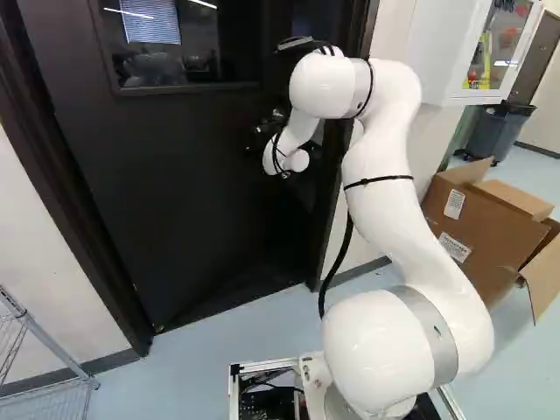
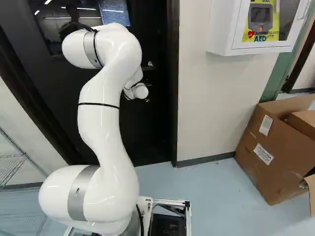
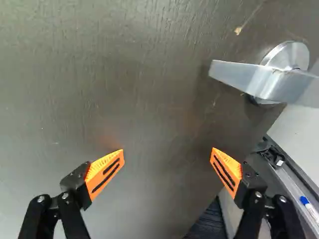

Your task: Open the door and move inside

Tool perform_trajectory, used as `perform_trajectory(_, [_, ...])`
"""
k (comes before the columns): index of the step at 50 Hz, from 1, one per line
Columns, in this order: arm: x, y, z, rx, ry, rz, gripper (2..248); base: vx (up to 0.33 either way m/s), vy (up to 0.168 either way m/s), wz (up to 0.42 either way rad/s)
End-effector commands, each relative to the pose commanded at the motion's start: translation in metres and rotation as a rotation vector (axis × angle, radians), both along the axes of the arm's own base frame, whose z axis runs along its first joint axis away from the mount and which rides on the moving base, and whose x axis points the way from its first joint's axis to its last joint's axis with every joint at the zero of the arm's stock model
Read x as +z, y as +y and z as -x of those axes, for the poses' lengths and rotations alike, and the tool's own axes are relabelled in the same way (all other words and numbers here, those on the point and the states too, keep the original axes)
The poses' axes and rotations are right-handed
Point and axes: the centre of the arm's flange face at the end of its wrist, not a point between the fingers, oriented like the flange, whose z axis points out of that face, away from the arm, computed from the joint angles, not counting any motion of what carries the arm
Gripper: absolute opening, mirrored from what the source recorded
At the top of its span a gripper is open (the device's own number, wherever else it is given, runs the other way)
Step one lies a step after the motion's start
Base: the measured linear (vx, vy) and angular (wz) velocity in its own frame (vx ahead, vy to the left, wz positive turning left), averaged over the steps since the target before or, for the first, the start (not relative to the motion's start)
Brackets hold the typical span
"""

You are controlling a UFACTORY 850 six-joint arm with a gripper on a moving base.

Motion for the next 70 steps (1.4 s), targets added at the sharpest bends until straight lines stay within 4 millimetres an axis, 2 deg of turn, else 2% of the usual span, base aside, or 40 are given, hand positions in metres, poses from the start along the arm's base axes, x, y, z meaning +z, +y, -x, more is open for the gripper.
perform_trajectory(11, [-0.005, 0.007, -0.02, 0.009, -0.022, -0.001, 247, 0.0, 0.0, 0.0])
perform_trajectory(20, [-0.005, 0.008, -0.02, 0.008, -0.022, -0.003, 247, 0.0, 0.0, 0.0])
perform_trajectory(44, [0.005, 0.014, 0.022, -0.002, 0.023, -0.014, 247, 0.0, 0.0, 0.0])
perform_trajectory(70, [0.013, 0.009, 0.072, -0.049, 0.09, -0.032, 247, 0.0, 0.0, 0.0])
